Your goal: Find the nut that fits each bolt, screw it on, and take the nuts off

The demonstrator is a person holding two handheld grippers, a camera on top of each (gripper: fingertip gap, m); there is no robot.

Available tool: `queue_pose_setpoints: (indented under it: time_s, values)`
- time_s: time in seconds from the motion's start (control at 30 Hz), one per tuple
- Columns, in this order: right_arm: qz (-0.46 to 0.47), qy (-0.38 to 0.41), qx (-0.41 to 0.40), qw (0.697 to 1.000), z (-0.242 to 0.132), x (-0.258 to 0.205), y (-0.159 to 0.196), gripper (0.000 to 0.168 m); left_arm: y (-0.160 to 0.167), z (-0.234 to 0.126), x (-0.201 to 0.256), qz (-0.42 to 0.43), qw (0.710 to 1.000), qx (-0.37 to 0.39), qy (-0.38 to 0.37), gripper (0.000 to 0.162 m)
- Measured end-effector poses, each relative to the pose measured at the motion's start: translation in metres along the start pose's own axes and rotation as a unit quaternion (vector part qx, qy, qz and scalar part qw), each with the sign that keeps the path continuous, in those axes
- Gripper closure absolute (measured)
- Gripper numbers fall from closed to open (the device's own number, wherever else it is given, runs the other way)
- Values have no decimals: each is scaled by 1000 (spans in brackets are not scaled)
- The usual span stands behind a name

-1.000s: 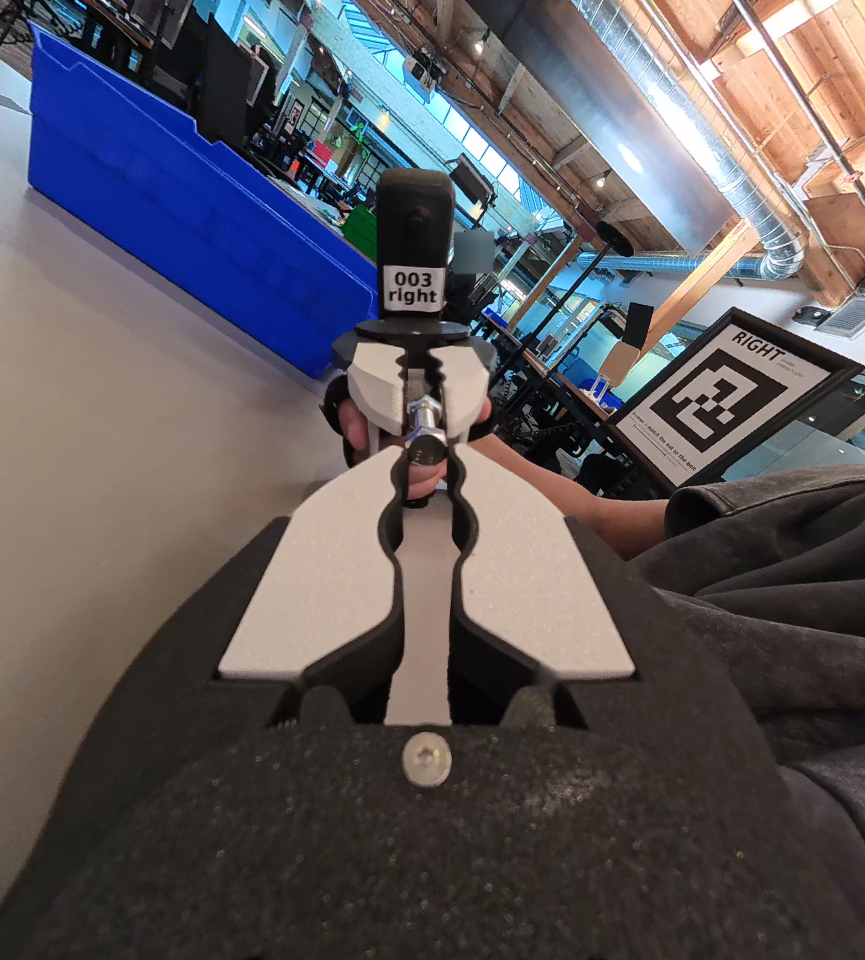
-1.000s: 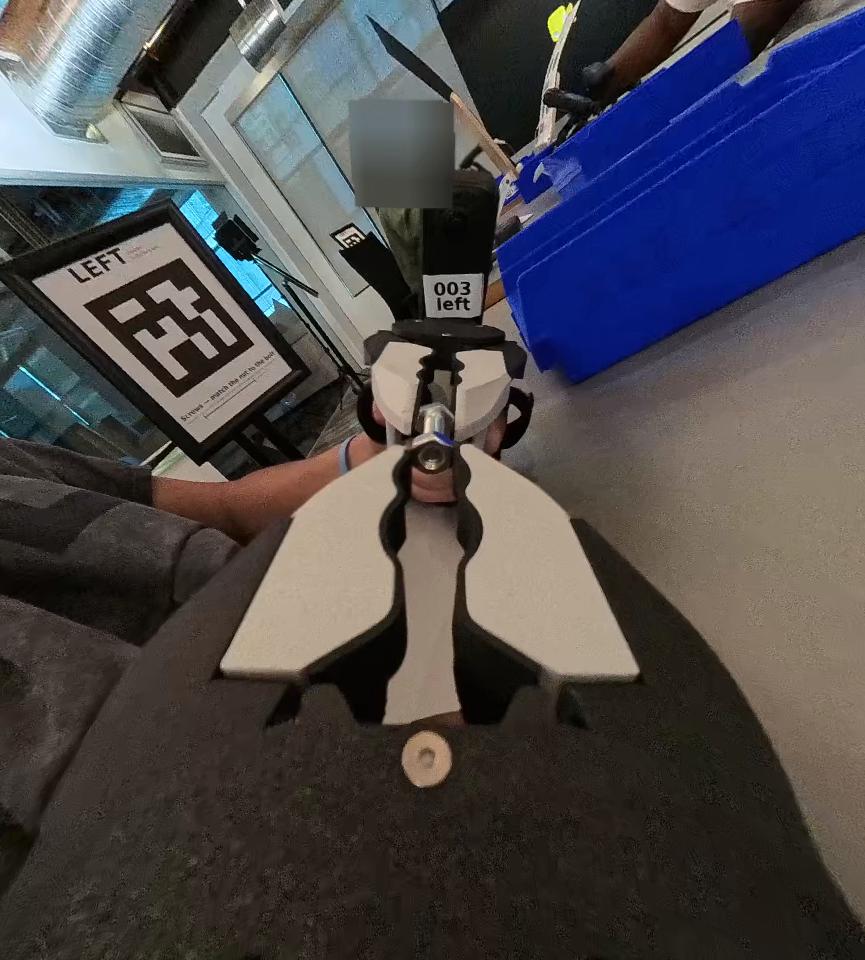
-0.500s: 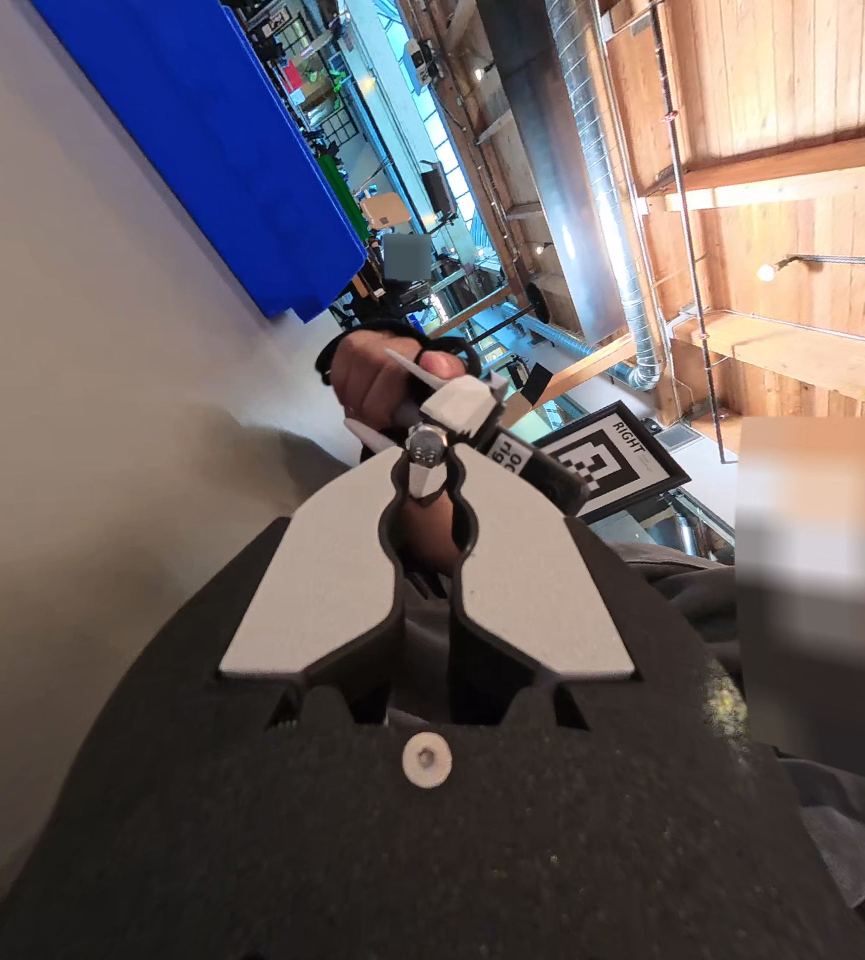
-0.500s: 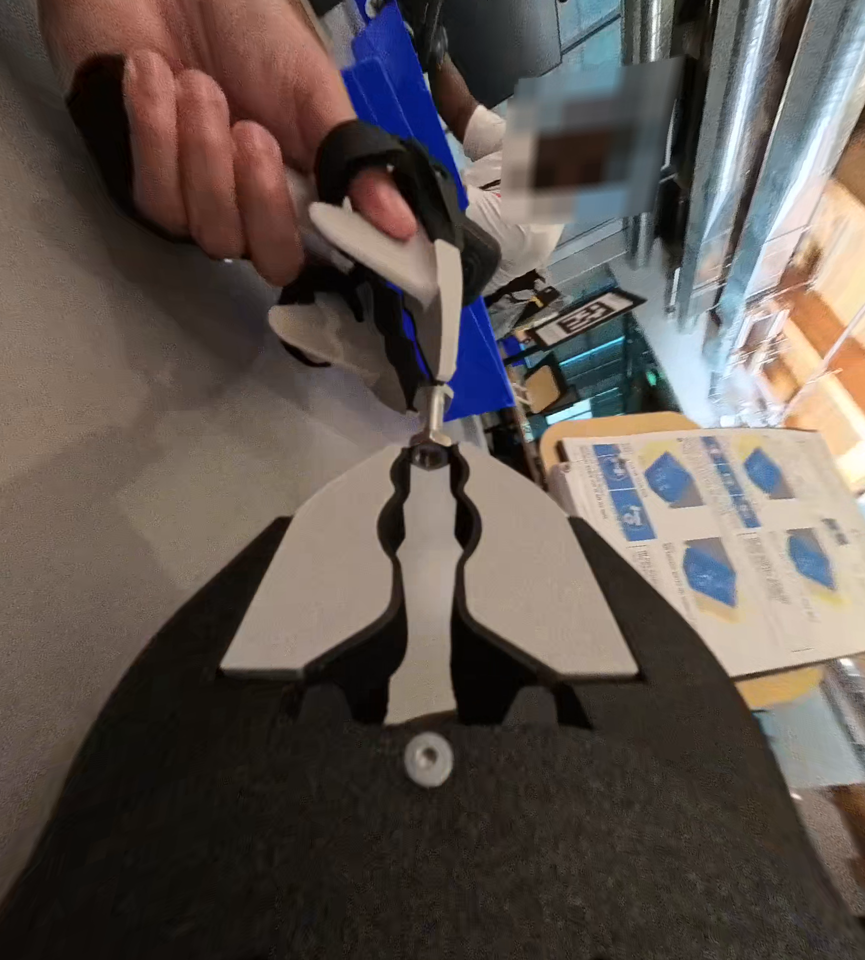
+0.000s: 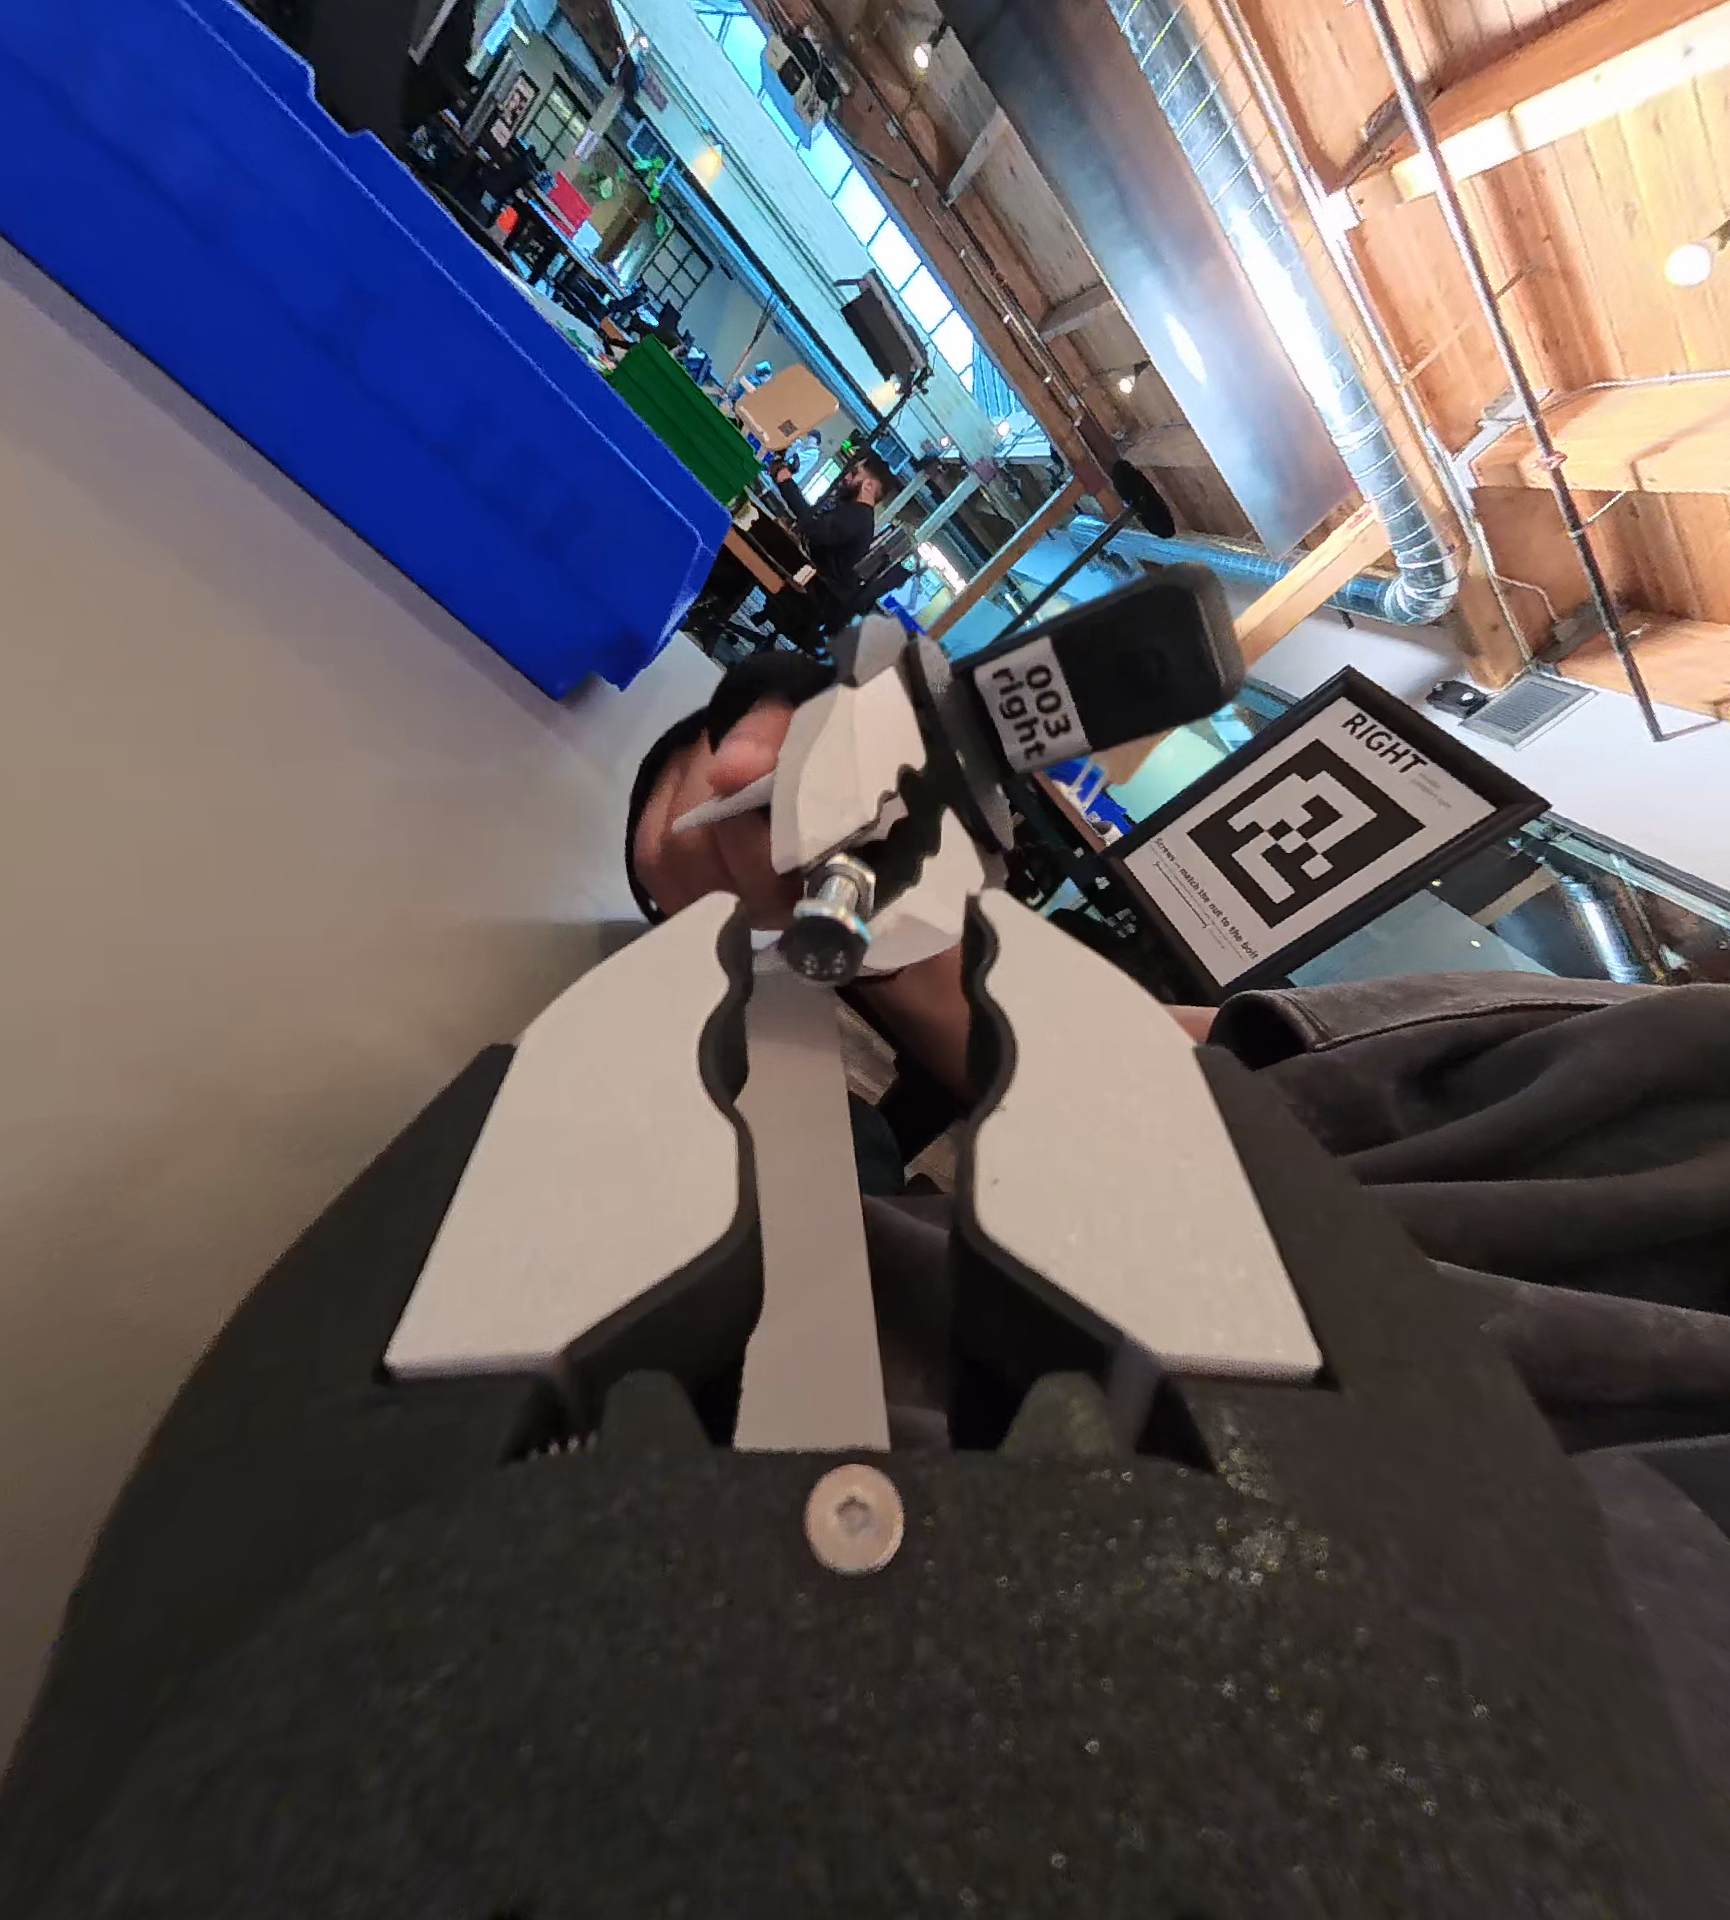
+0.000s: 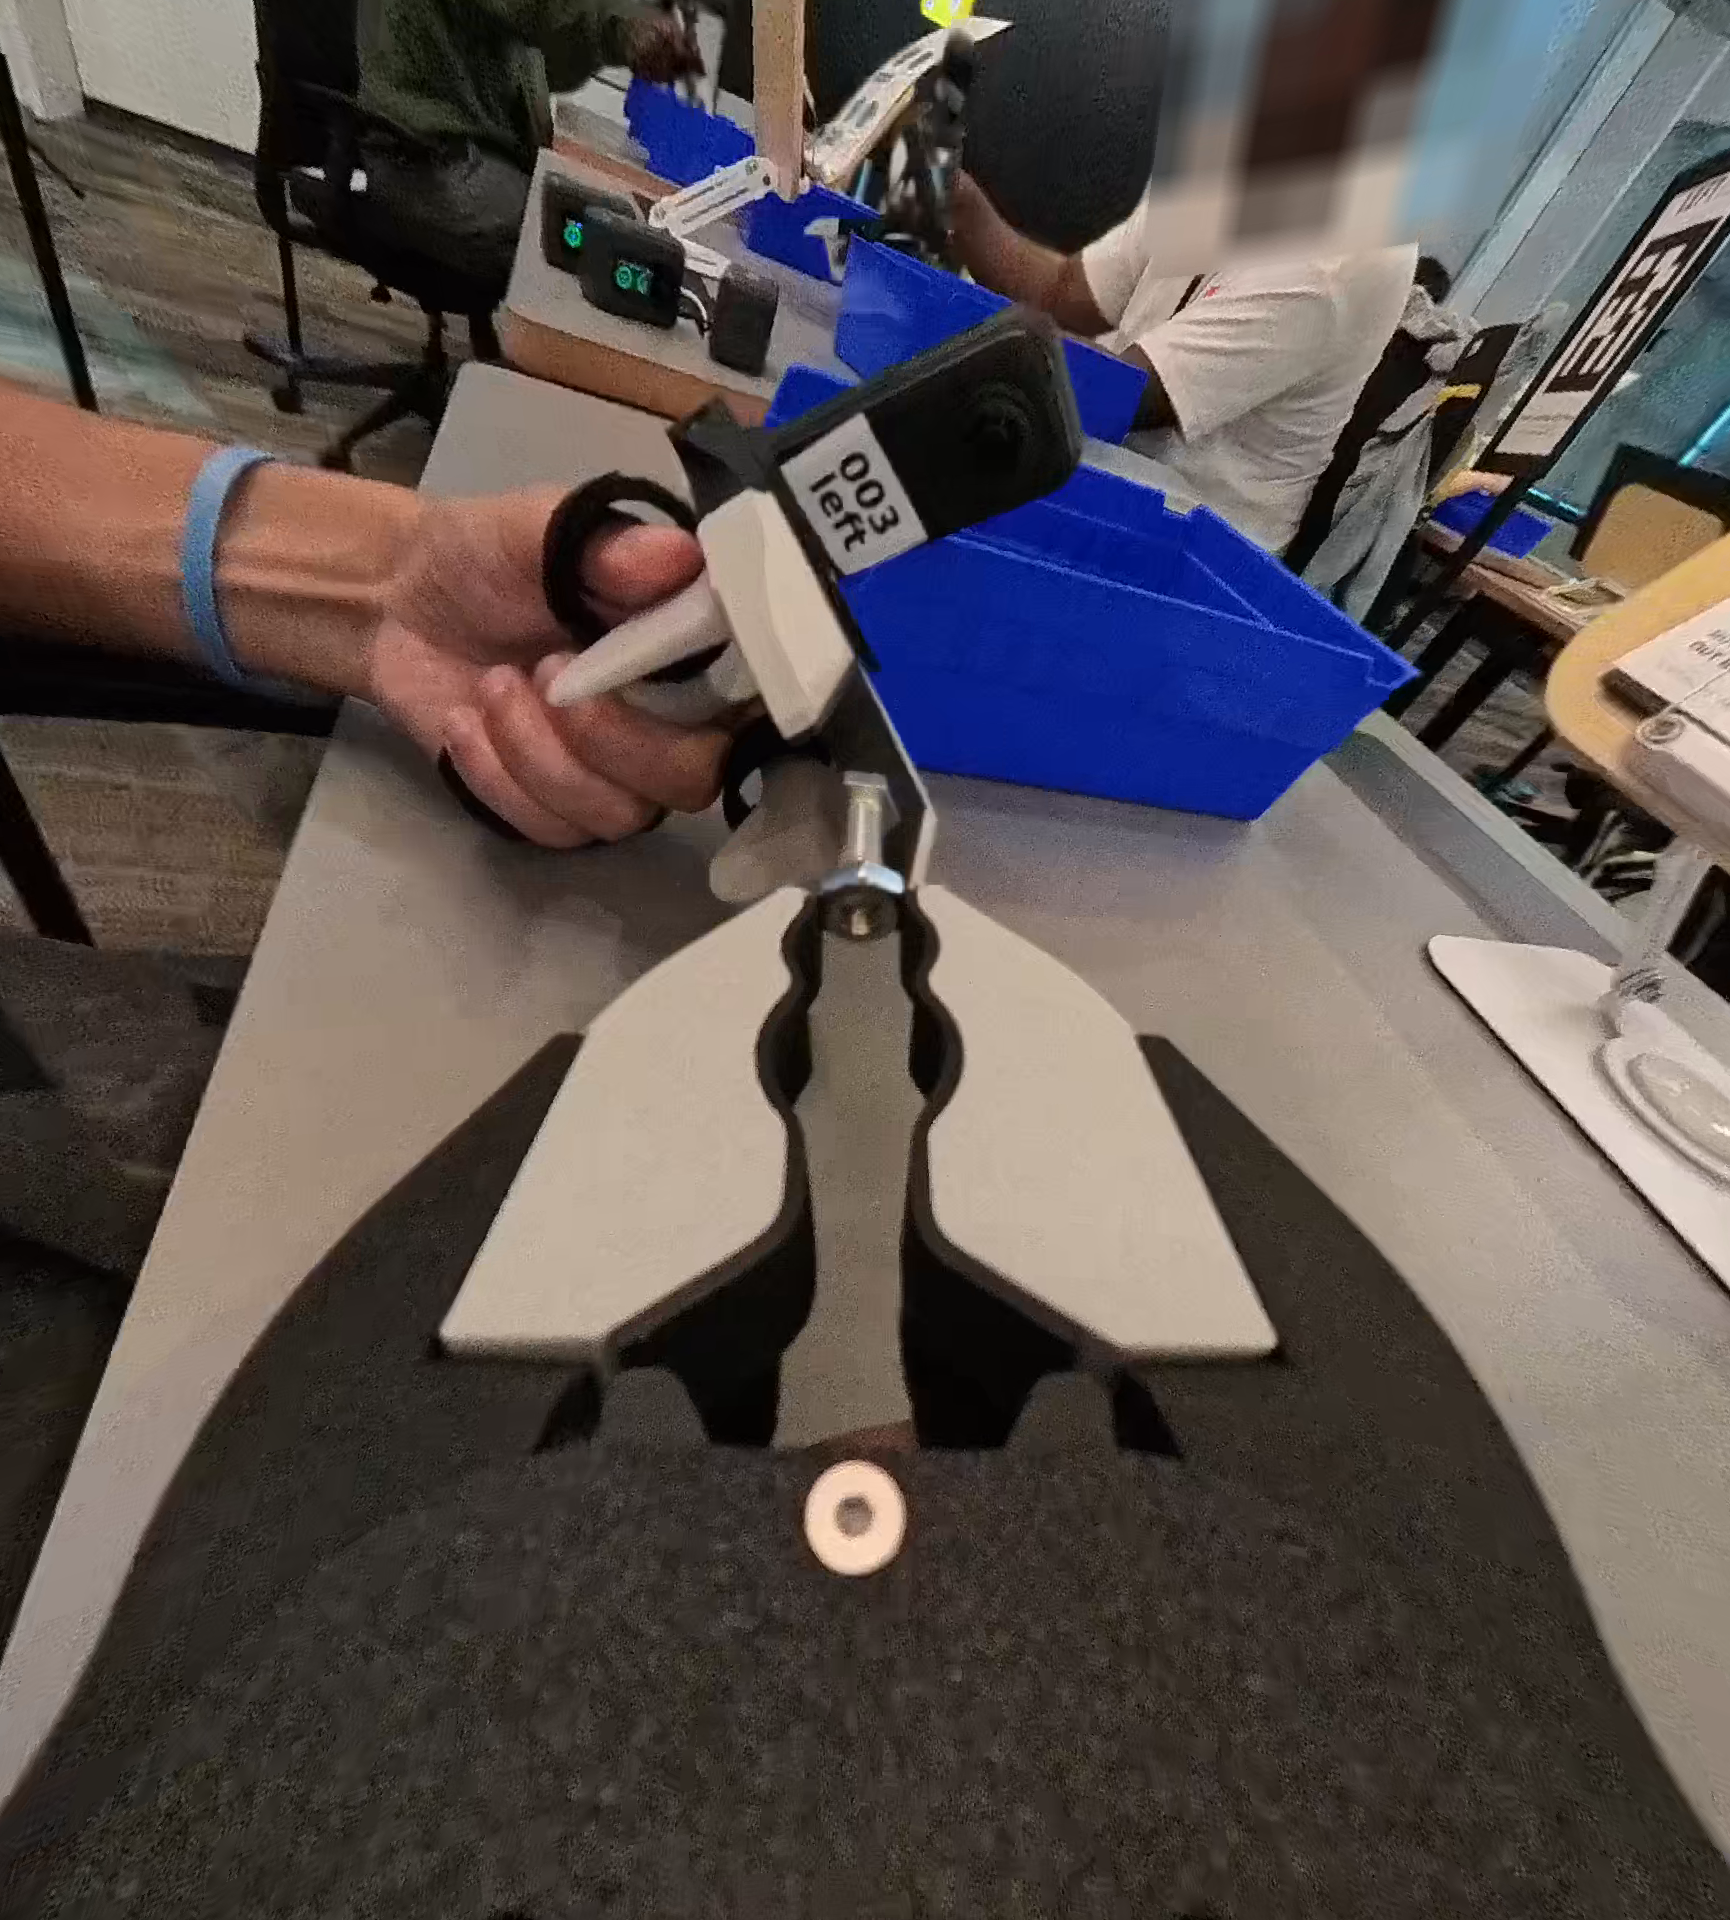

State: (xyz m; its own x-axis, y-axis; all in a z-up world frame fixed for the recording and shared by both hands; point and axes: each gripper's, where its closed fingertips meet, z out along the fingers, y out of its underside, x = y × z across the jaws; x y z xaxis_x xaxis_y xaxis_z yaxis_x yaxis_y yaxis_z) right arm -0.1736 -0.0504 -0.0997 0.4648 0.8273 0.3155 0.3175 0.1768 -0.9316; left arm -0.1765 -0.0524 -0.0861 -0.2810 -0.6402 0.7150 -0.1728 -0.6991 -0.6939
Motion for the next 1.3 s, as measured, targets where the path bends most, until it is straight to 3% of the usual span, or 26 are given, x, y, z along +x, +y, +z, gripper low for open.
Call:
queue_pose_setpoints:
  time_s: [0.1,0.17,0.33,0.37,0.47,0.53,0.7,0.8,0.9,0.97,1.03,1.07,1.13,1.2,1.23,1.3]
  values:
    - [27,-9,13,1000,1,2,-2,154,2,-2,-2,10,1000,-7,-10,147]
    - [11,-1,6,1000,2,3,0,154,2,-2,-4,14,1000,-9,-19,147]
    - [-185,80,-39,979,2,7,5,154,4,-1,-9,-53,998,-5,-19,148]
    - [-248,109,-51,961,1,8,5,154,4,-1,-10,-65,998,-1,-19,148]
    - [-455,182,-94,866,0,7,6,154,5,0,-13,-96,995,0,-25,148]
    - [-485,194,-97,847,1,6,6,154,5,0,-15,-100,995,7,-27,148]
    - [-325,164,-50,930,1,5,0,154,-1,0,-8,-59,998,16,-18,148]
    - [-192,108,-25,975,3,-1,0,132,-9,-2,-2,-42,998,41,-1,148]
    - [-33,49,21,998,3,-3,-5,123,-22,-8,2,-6,997,71,0,148]
    - [107,7,48,993,2,-1,-9,123,-28,-12,3,27,996,86,-10,148]
    - [298,-87,77,948,5,-6,-18,120,-31,-16,0,71,993,89,-43,148]
    - [387,-144,101,905,4,-8,-26,115,-32,-17,-2,90,990,87,-59,148]
    - [531,-196,115,816,7,-4,-27,122,-33,-19,-1,112,987,88,-68,148]
    - [615,-238,150,736,5,1,-30,138,-33,-20,-1,126,985,86,-76,148]
    - [644,-247,161,706,6,3,-30,138,-32,-20,-2,130,985,81,-82,148]
    - [658,-242,173,692,8,5,-28,137,-29,-18,-2,137,984,73,-84,148]
